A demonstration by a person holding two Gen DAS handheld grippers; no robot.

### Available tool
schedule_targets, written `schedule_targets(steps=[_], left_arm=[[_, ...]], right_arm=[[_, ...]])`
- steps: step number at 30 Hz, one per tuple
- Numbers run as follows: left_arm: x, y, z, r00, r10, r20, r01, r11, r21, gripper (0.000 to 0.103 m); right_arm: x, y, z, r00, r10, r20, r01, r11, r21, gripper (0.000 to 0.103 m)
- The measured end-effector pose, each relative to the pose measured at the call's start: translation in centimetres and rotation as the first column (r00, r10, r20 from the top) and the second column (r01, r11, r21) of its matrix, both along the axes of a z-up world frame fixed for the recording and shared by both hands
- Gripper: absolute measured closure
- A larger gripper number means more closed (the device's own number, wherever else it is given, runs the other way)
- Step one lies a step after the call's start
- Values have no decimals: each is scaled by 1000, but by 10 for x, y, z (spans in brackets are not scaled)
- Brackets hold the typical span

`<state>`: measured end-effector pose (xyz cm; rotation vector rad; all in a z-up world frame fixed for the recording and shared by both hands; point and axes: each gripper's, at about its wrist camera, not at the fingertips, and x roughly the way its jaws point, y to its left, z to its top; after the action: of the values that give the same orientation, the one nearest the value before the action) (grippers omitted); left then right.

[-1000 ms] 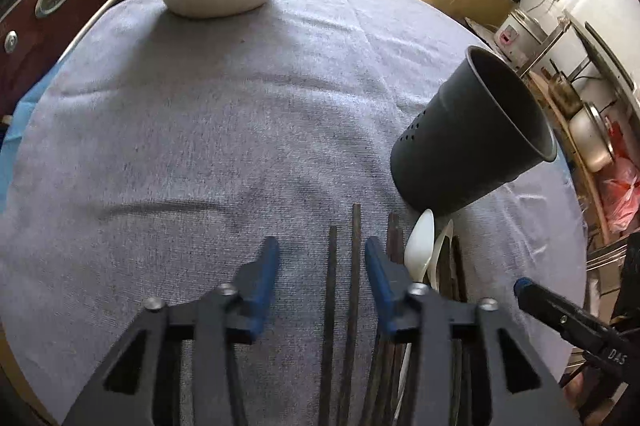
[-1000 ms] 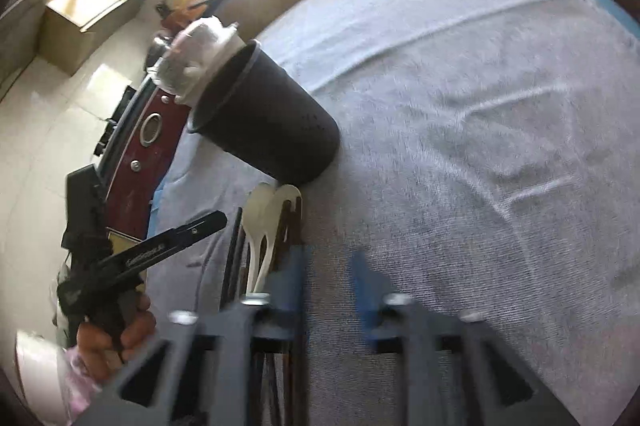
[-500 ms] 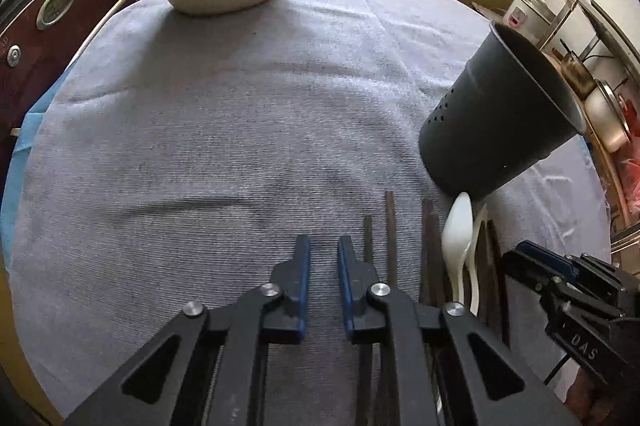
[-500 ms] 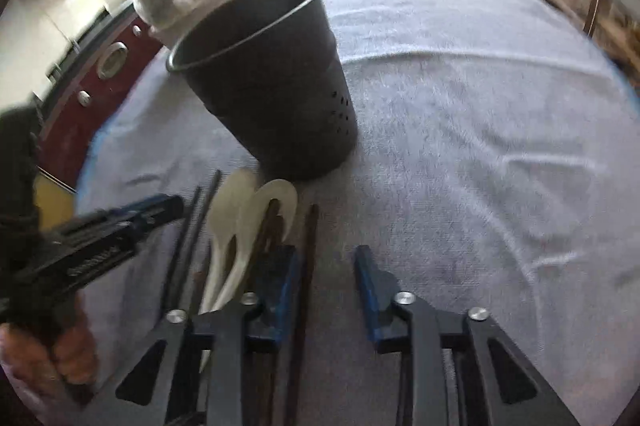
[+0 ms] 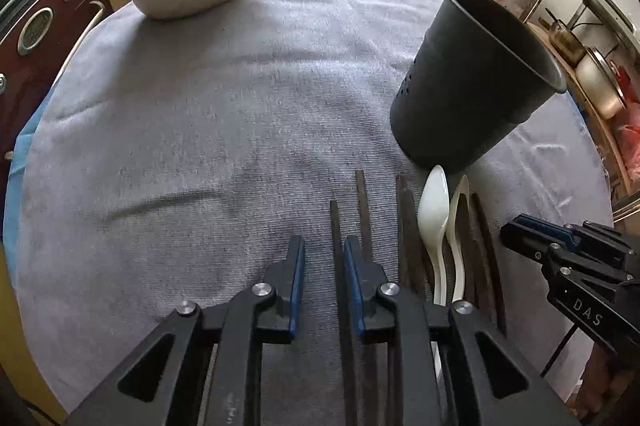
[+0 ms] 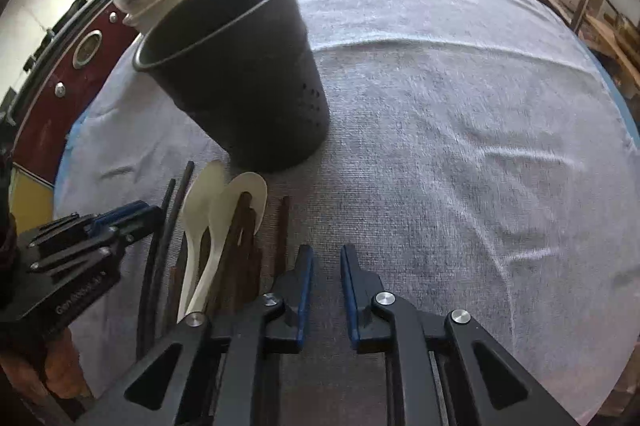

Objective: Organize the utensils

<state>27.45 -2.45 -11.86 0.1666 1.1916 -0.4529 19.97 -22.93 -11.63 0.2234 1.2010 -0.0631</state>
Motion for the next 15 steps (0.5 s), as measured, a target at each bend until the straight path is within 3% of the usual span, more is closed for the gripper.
schedule_targets(steps=[12, 13, 15], left_arm=[[7, -23, -1, 1000, -27, 17, 25, 996, 81, 84], [9, -23, -1, 1000, -16, 22, 14, 997, 80, 92], [11, -20, -2, 1000, 6, 29, -8, 998, 66, 98]], right_arm=[[29, 16, 6, 993, 96, -68, -103, 990, -102, 91], [31, 16, 6, 993, 96, -66, -102, 990, -100, 99], [32, 13, 1, 995, 79, -54, -82, 995, -56, 102]])
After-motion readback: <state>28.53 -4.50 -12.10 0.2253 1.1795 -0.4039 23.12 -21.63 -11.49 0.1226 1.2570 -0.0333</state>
